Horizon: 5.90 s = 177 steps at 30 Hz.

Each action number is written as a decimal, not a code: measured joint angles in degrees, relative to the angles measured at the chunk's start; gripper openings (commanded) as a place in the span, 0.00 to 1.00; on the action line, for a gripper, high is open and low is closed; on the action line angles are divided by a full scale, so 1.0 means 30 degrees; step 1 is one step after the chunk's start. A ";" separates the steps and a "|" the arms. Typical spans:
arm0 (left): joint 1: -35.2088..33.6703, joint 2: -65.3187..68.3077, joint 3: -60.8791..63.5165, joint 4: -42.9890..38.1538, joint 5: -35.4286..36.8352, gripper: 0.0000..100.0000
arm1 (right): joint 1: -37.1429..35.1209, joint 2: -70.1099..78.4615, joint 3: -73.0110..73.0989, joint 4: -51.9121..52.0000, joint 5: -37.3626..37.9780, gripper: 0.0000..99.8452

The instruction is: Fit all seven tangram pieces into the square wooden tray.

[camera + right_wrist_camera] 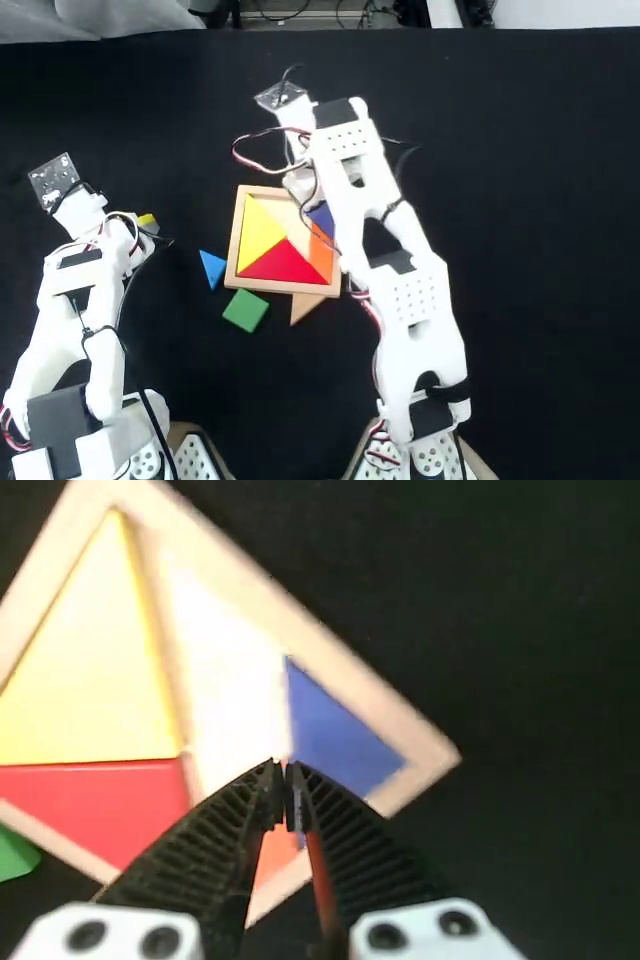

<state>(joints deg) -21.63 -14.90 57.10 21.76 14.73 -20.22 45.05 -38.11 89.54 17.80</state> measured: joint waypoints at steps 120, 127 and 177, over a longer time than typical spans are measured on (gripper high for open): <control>0.0469 0.0000 0.0000 0.0000 -0.0645 0.26 | -0.5011 -1.1370 2.1128 -0.8264 -0.1114 0.01; 0.0469 0.0000 0.0000 0.0000 -0.0674 0.26 | -0.5011 -1.1516 2.2212 -0.8147 -0.1172 0.01; 0.0469 0.0000 0.0000 0.0000 -0.0674 0.26 | -0.1172 -2.1832 2.8513 -0.5949 0.2403 0.01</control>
<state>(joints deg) -20.22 -14.90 57.10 21.76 12.70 -23.74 -20.44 47.43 71.69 25.01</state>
